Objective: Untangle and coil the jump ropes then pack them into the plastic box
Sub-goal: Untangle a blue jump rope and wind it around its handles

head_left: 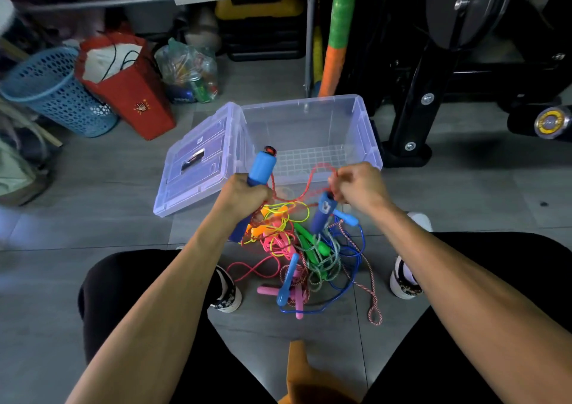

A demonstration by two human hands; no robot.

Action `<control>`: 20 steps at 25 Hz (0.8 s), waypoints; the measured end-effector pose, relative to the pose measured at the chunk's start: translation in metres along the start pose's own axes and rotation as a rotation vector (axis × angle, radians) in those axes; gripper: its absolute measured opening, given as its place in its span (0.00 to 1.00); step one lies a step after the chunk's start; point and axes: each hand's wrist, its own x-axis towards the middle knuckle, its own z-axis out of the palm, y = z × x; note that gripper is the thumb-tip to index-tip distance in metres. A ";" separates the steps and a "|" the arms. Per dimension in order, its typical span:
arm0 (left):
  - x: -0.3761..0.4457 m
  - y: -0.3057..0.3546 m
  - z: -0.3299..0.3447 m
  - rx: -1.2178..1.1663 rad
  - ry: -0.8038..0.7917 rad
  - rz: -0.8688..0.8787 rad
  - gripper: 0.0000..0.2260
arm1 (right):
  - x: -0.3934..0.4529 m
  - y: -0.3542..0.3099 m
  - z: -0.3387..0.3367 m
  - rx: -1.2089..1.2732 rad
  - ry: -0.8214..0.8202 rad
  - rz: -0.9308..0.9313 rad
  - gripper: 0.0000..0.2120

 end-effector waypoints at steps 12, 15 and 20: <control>-0.008 0.013 0.034 -0.224 -0.247 0.208 0.10 | -0.014 -0.031 -0.015 0.544 -0.015 -0.022 0.06; -0.010 0.019 0.035 -0.210 -0.299 0.234 0.07 | -0.016 -0.033 -0.018 0.597 -0.021 -0.015 0.05; -0.013 0.020 0.042 -0.070 -0.299 0.244 0.10 | -0.020 -0.038 -0.013 0.430 0.025 -0.084 0.04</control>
